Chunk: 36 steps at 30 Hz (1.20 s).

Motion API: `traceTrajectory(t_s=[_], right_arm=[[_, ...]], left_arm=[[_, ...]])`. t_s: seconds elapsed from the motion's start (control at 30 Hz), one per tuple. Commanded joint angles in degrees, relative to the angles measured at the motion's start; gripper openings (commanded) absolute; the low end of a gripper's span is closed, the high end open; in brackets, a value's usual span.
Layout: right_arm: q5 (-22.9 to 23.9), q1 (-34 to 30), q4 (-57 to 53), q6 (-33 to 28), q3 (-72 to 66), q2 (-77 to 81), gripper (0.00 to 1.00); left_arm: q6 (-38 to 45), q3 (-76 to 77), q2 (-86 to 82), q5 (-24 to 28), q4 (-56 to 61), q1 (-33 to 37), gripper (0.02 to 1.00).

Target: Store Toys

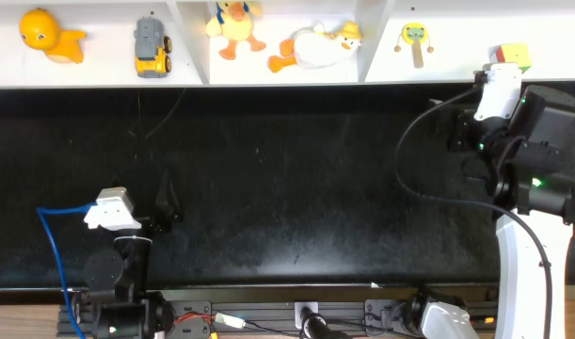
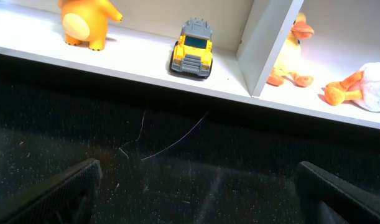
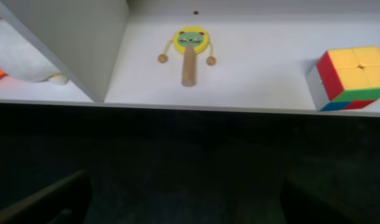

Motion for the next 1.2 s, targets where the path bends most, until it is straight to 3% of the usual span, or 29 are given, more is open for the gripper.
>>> traceTrajectory(t_s=[0.03,0.13,0.43,0.57,0.87,1.2], right_arm=[[5.2,0.0,0.3,-0.6,0.2,-3.5,0.993],[6.9,0.0,4.0,-0.6,-2.0,-6.7,0.996],[8.9,0.0,36.8,-0.5,-24.7,-21.0,0.996],[10.4,0.0,45.4,-0.5,-34.6,-28.0,0.996],[14.6,0.1,46.1,3.8,-49.2,-48.6,0.993],[14.8,1.4,45.9,3.9,-59.2,-66.4,0.996]], left_arm=[[-1.2,-0.5,-0.6,0.3,0.3,-0.4,0.998],[-1.2,-0.5,-0.6,0.3,0.3,-0.4,0.998],[-1.2,-0.5,-0.6,0.3,0.3,-0.4,0.998],[-1.2,-0.5,-0.6,0.3,0.3,-0.4,0.998],[-1.2,-0.5,-0.6,0.3,0.3,-0.4,0.998],[-1.2,-0.5,-0.6,0.3,0.3,-0.4,0.998]])
